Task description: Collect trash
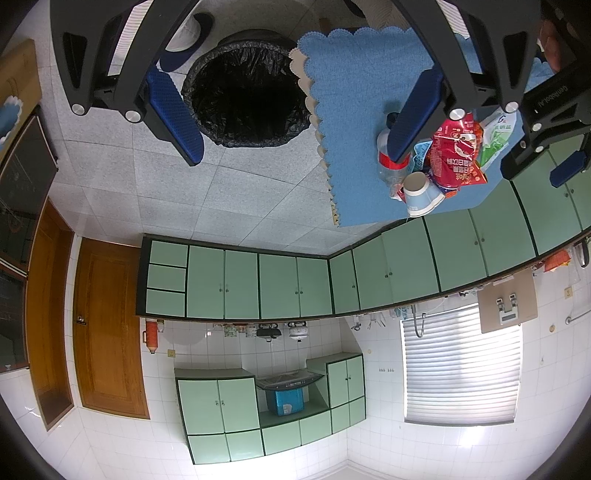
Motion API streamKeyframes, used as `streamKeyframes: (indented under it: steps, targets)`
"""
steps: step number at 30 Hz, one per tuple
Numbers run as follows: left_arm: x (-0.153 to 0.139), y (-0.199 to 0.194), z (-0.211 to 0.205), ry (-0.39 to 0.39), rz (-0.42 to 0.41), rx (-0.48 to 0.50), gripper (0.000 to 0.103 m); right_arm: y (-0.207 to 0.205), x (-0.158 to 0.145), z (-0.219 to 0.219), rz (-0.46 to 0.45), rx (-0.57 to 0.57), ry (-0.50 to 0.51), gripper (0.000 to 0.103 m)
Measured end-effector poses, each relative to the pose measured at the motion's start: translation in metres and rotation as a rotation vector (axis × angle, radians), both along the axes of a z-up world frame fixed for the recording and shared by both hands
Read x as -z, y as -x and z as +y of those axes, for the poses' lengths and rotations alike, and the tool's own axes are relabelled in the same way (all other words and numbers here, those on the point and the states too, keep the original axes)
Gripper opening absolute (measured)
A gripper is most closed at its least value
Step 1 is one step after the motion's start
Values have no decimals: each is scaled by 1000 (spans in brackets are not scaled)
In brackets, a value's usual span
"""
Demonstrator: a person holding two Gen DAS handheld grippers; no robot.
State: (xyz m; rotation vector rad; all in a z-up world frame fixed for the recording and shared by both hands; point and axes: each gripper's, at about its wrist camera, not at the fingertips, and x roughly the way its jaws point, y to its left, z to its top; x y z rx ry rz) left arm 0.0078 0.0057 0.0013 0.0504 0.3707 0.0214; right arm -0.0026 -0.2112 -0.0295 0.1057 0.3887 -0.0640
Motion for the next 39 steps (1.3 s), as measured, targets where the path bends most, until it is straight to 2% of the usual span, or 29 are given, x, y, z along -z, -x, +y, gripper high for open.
streamKeyframes:
  steps: [29,34,39]
  targets:
    - [3,-2,5,1,6,-12,98,-2,0,2,3,-1,-1,97]
    - [11,-9,18,-6,11,-53,98,-13,4,8,-1,-14,11,97]
    - [29,-22,50,-25,16,-145,98,-32,15,21,-2,-53,22,97]
